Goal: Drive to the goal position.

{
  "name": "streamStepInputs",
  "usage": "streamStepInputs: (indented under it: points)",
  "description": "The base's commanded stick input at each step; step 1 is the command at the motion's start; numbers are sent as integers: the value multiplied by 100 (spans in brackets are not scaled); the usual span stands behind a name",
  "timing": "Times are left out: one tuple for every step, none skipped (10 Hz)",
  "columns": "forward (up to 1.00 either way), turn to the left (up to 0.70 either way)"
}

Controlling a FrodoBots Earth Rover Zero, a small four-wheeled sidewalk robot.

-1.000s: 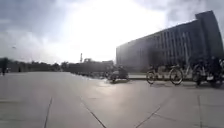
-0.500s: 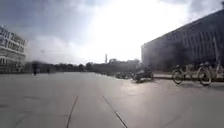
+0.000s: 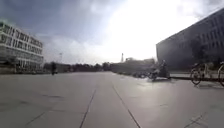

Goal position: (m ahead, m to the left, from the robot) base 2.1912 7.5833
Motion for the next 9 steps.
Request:
streamStepInputs:
  points:
    - [70,25]
    - [70,15]
    - [70,6]
    - [70,0]
    - [70,0]
    - [70,0]
    - [70,0]
    - [70,0]
    - [70,0]
